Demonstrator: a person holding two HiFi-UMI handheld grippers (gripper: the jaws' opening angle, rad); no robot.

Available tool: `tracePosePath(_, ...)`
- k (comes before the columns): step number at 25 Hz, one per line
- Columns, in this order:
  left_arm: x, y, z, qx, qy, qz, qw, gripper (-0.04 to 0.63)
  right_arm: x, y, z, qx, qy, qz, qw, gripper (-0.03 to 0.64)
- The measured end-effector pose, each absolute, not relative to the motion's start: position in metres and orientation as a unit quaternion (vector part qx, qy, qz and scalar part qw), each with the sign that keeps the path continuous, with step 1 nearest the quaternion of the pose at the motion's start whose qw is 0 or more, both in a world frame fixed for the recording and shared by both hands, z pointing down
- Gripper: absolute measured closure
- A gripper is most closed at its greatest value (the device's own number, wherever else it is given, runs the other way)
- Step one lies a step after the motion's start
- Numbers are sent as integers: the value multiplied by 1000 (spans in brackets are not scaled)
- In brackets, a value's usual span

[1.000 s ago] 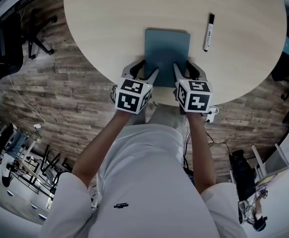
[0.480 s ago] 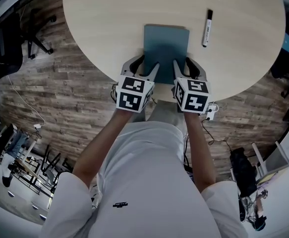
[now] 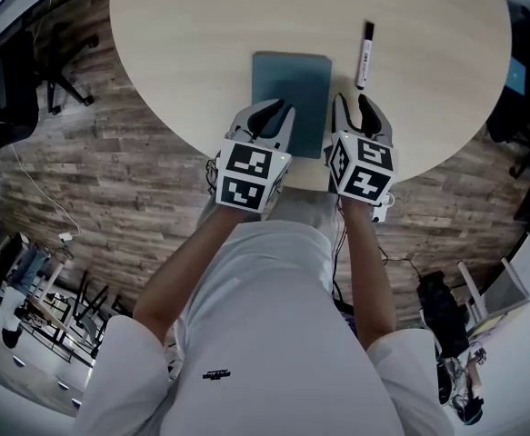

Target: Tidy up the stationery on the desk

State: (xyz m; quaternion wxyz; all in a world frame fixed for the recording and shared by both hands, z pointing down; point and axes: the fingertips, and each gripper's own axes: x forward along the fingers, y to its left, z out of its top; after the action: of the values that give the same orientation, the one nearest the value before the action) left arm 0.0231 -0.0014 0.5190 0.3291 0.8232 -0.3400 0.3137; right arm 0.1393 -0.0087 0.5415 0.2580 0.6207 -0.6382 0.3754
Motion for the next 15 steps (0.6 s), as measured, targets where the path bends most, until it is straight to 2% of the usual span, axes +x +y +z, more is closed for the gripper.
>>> tracePosePath(4, 30, -13, 519, 825, -347, 308, 323, 565, 160, -26, 550, 637, -628, 362, 263, 434)
tracePosePath(15, 30, -23, 531, 814, -359, 294, 348, 569, 178, -50, 587, 645, -605, 375, 278, 439)
